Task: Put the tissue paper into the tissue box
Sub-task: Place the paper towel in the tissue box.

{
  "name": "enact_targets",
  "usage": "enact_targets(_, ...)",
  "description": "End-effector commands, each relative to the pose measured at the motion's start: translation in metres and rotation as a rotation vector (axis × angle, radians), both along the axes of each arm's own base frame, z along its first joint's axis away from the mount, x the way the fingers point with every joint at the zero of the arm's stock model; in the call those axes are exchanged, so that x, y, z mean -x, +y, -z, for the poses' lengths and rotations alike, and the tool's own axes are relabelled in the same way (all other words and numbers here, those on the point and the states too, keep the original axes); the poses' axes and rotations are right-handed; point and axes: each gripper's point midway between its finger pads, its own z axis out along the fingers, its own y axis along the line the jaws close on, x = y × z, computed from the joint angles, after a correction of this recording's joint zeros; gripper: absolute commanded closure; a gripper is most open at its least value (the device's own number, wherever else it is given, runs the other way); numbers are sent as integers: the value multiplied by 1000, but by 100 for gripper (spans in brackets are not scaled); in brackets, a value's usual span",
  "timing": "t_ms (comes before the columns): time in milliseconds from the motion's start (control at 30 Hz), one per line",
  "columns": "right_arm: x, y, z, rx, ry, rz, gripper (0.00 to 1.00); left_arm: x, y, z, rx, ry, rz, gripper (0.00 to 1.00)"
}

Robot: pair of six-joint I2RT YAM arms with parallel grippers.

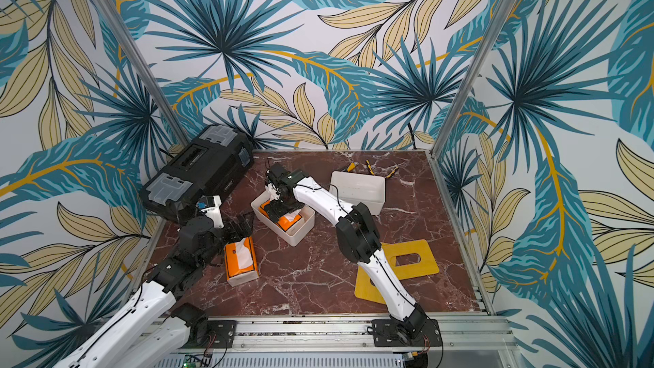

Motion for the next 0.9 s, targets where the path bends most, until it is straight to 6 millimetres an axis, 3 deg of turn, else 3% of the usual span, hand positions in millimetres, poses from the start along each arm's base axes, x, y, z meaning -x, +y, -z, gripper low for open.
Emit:
enact_targets(0,-1,0,-33,-23,-54,0,1,1,4,4,2,-3,-15,0)
enact_targets(300,5,-16,-112,-46,-188,-15,0,1,4,5,5,1,-19,0)
enact_targets(500,17,-23,-146,-77,-230,-12,0,-1,1,15,65,20,-31,0)
enact_targets(667,22,-9,-141,-146,-199,-3,0,-5,-15,23,93,62,35,0)
enact_targets(867,13,7,-94,-137,-129,18,0,-6,-18,27,98,76,43,0)
